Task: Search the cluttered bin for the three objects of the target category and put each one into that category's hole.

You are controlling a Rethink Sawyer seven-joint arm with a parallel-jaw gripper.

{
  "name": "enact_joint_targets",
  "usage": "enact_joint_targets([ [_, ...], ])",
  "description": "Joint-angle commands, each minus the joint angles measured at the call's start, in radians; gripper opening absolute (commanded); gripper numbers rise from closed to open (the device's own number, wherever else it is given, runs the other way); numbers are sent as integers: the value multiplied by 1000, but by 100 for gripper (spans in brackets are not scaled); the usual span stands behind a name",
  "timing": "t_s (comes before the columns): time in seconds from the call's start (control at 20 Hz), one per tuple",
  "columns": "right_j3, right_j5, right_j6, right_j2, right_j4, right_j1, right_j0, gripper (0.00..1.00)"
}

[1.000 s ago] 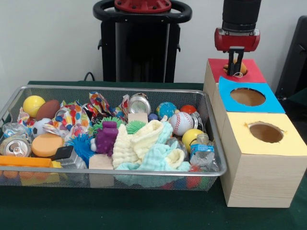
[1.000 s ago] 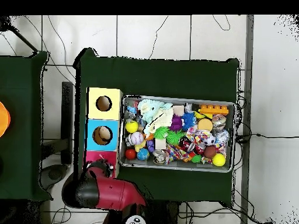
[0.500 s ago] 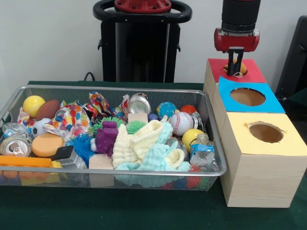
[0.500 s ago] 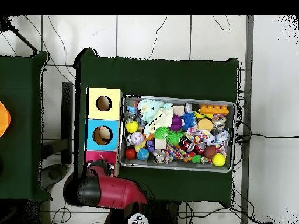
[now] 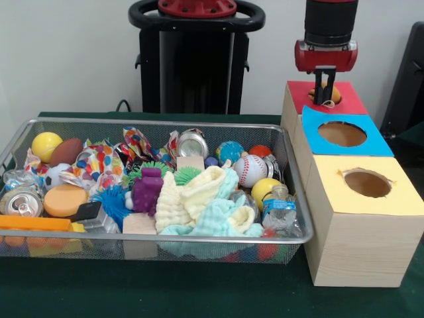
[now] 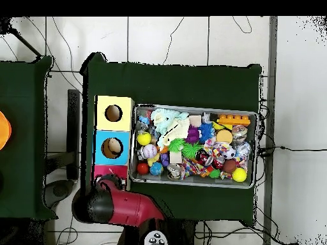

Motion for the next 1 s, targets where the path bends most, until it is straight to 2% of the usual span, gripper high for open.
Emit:
enact_joint_targets([
  [0.05,36,-13,100,91,-64,339,-65,0],
  [0.3,44,-25,109,94,-83,342,-76,0],
  [0.65,83,-20,120,96,-105,296,-97,0],
  [0.85,116,-20,125,99,-122,233,-112,0],
  [1.0,154,-29,143,105,-129,160,-110,0],
])
